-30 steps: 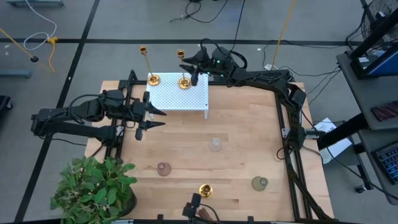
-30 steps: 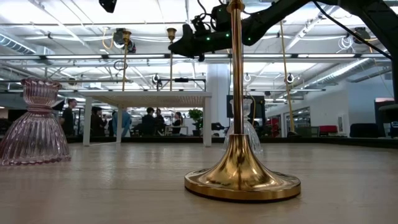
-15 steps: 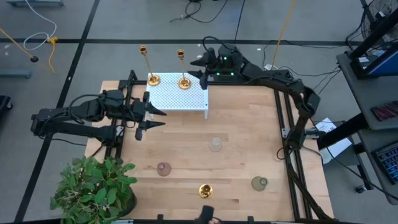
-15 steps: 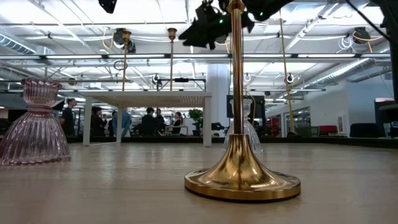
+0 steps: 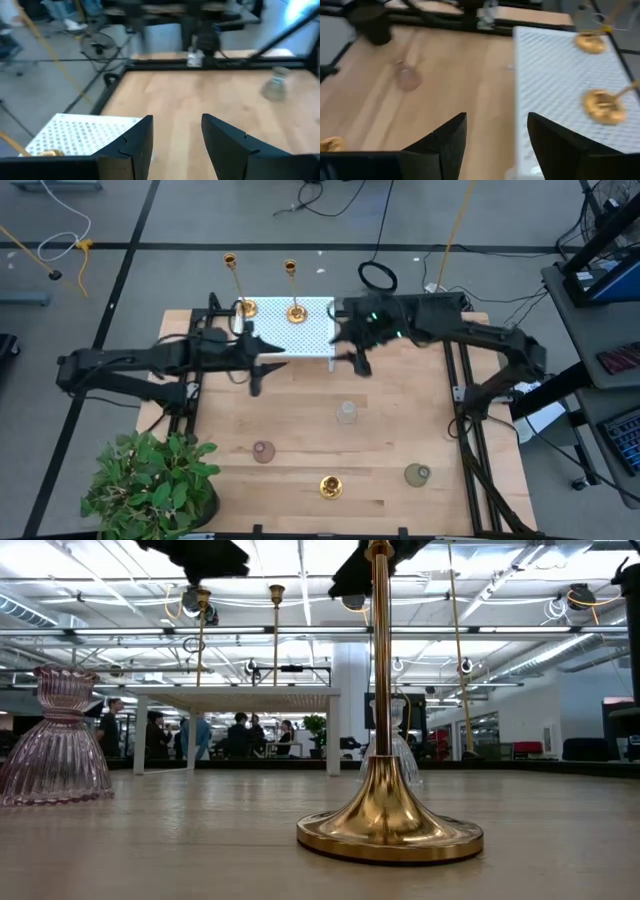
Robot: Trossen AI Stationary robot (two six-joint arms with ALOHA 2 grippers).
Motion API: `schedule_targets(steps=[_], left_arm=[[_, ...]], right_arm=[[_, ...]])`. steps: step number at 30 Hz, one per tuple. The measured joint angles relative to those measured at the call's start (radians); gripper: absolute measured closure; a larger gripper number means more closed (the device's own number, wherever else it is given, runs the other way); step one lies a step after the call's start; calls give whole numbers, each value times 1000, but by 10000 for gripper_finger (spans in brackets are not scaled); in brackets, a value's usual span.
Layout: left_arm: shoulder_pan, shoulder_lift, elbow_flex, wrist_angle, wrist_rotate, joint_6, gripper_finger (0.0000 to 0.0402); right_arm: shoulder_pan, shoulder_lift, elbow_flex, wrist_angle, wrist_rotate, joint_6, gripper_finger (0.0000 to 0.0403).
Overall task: Pick & Place candle stick holders
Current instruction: Put the right yellow candle stand on the shelf
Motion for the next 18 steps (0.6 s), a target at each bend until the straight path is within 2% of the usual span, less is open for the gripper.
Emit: schedule_targets(steps=[3,8,13,18], left_arm=[[1,72,0,104,-76,-4,227],[31,179,0,268,-238,-4,227],[94,282,0,383,-384,-4,227],[159,373,0,487,-485,1,227]], right_arm=[[59,-98,-133,33,0,15,202],[160,-288,-411,217,-1,121,202],[262,-434,-708,537,-1,216,202],[340,-487,-927,895,-1,254,202]])
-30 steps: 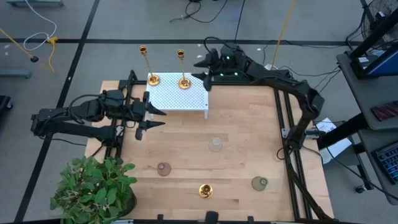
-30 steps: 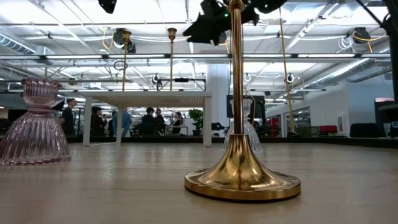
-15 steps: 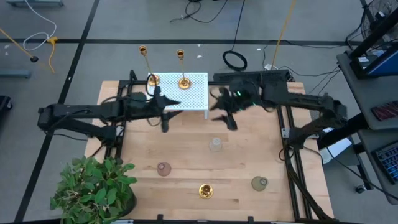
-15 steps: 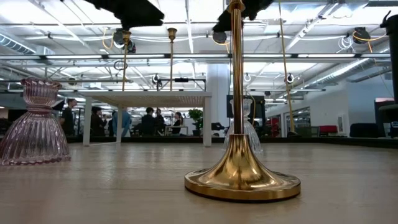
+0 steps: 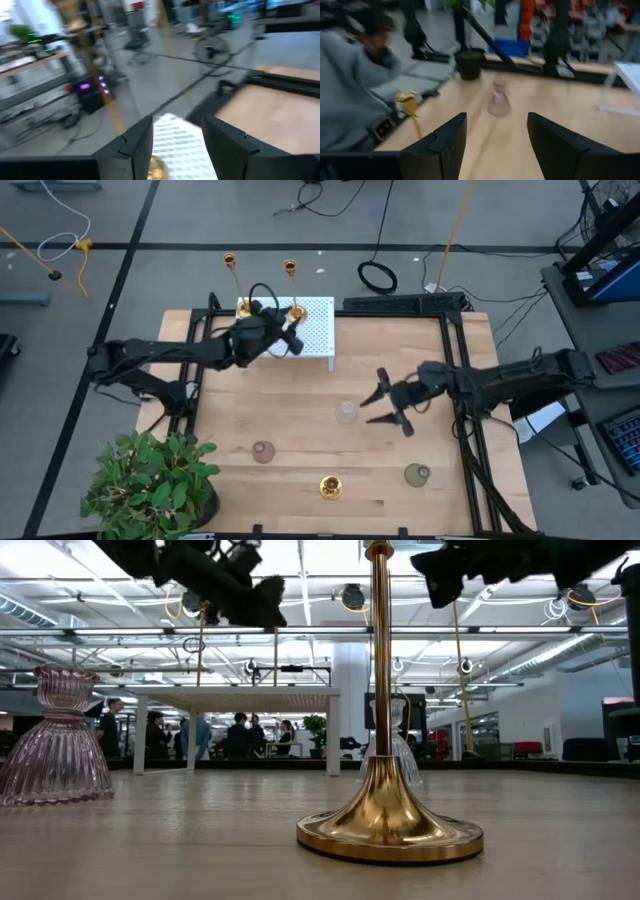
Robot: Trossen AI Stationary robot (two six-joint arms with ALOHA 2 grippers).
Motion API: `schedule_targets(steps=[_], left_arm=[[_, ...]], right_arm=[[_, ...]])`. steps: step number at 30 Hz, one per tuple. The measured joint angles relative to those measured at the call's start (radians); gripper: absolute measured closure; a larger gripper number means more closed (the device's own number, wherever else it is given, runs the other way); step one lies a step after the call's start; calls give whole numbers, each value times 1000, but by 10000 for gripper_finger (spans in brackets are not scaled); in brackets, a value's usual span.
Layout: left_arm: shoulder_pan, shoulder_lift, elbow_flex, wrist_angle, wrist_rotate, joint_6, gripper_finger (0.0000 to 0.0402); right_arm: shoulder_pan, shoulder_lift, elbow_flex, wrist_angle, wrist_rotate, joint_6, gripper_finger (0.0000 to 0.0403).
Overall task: Pick & Place candle stick holders
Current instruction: Put the right yellow candle stand on the shelf
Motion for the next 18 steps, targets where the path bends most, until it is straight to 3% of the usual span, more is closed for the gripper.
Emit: schedule_targets(steps=[5,18], left_arm=[[55,61,0,43,-46,2,227],[136,157,0,169,-46,7,227]], right_arm=[[40,-4,-100,154,2,3,202],[49,-3,-107,152,2,2,202]])
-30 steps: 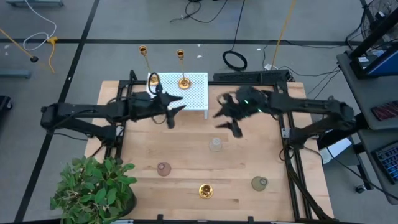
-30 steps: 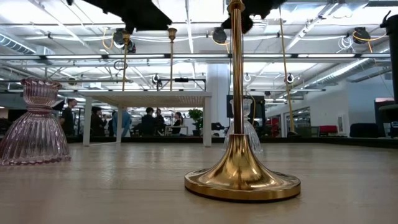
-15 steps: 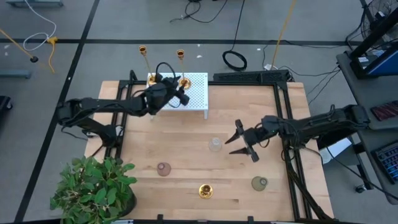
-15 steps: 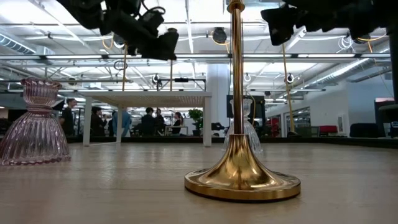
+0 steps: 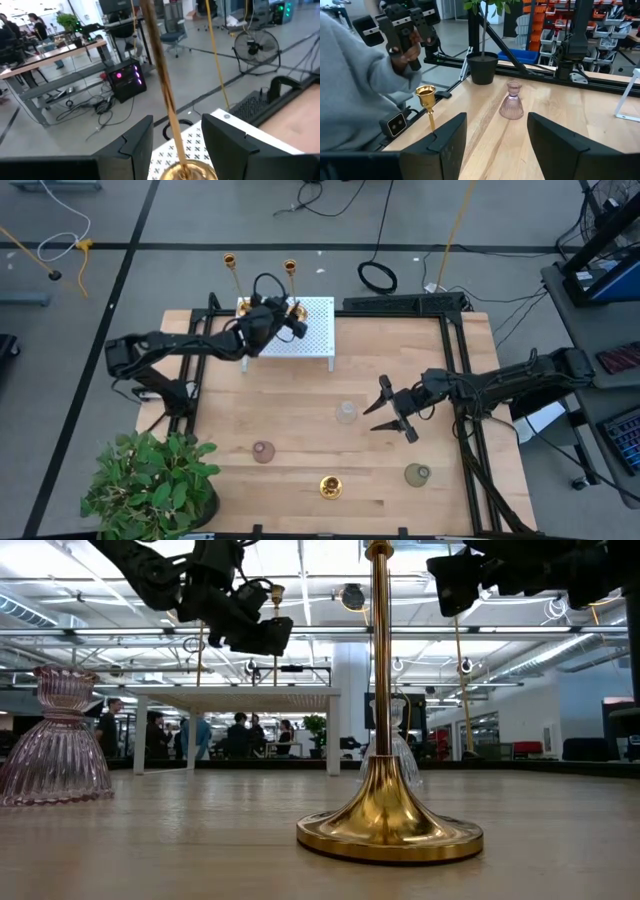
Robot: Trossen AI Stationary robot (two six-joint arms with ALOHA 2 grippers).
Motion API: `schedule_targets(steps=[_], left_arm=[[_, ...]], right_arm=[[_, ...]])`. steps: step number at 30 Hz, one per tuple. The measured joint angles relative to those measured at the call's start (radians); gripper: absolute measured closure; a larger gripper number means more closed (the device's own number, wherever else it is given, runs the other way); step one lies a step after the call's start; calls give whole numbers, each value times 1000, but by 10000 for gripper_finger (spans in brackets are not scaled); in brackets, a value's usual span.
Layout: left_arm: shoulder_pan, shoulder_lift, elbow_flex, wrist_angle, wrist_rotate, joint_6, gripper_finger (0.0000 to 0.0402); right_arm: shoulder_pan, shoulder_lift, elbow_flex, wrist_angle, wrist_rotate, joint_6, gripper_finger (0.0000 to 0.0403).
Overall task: Pick & Place candle stick holders
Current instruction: Put the right yellow candle stand on the shelf
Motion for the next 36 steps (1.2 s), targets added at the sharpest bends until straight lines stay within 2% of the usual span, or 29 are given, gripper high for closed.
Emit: schedule_targets(steps=[4,7,16,22,26,29,36], left_arm=[[20,10,0,41,18,1,228],[31,10,0,42,18,0,246],[41,9,0,45,20,28,386],[40,1,0,31,-12,30,370],[31,-18,0,8,-21,26,390],[22,-42,-1,1,-21,18,386],[20,-135,-1,-83,43,-61,392]], right_arm=[[0,0,0,0,0,0,202],[0,0,0,0,0,0,202],[0,0,0,-1,1,0,202],[0,0,0,-1,1,5,202],[0,0,0,-1,1,14,202],[0,0,0,-1,1,14,202],[0,0,0,0,1,15,202]])
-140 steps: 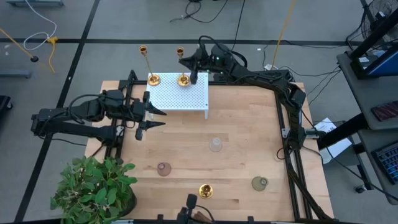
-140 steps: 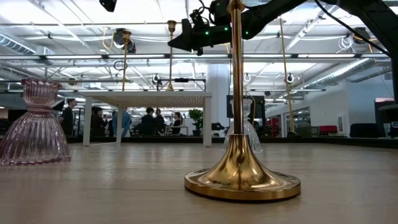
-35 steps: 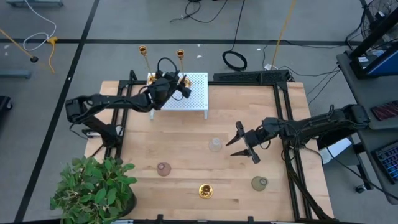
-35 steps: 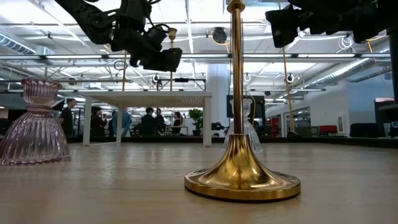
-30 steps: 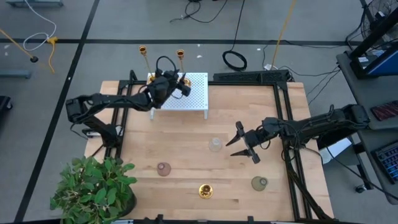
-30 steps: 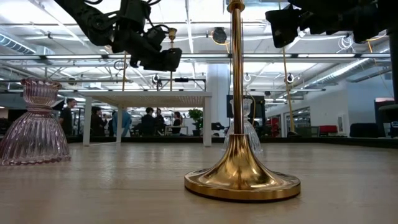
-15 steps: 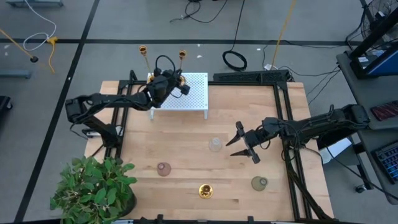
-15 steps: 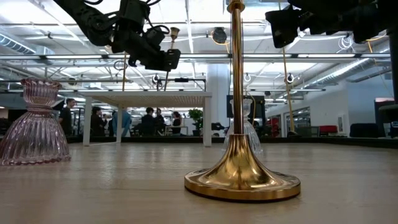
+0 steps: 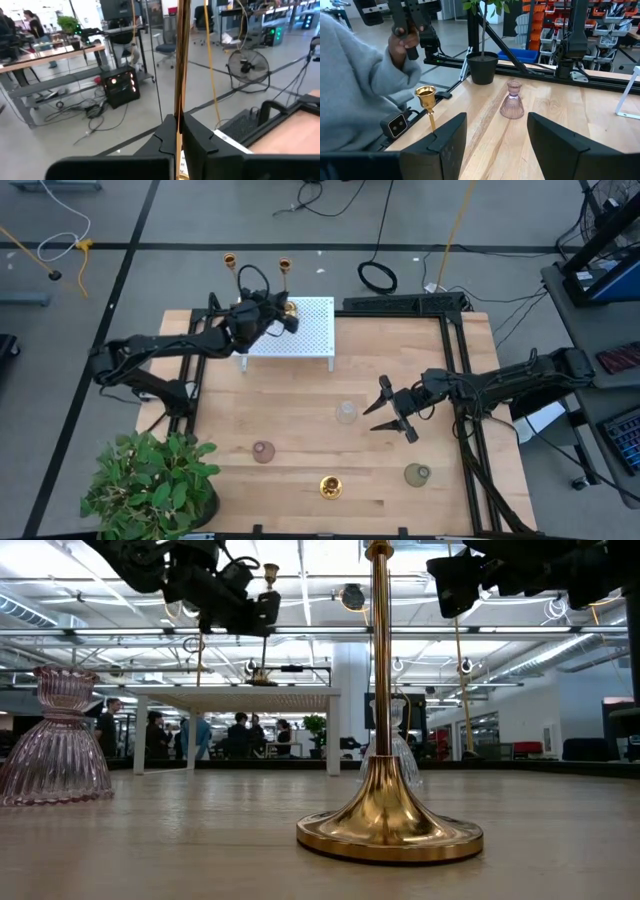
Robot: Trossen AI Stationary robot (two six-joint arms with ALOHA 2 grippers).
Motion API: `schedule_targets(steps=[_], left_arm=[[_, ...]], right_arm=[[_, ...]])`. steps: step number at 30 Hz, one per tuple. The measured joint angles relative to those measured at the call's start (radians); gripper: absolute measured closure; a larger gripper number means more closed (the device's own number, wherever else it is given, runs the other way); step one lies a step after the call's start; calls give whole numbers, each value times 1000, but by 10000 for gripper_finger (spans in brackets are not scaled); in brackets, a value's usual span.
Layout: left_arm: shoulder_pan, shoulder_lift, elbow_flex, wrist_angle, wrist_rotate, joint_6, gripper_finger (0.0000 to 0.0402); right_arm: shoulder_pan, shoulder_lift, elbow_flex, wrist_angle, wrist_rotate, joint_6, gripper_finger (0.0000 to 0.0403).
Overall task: Pick & Place candle stick holders
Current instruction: Put the right yellow candle stand on the shelf
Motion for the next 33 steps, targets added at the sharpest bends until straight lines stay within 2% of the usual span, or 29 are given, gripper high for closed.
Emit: schedule_targets(steps=[5,12,15,19,30,33], left_arm=[[6,-15,-56,15,-17,-35,388],[48,-3,-139,166,4,-48,389],[70,-4,-143,206,56,-55,389],[86,-3,-143,194,89,-60,392],[88,-3,-143,155,73,-52,392],[88,-3,-143,151,63,-52,376]], right_arm=[[0,0,0,2,0,0,202],[0,0,0,46,5,1,202],[0,0,0,51,5,1,202],[0,0,0,50,6,1,202],[0,14,0,49,1,1,202],[0,46,0,49,1,1,202]])
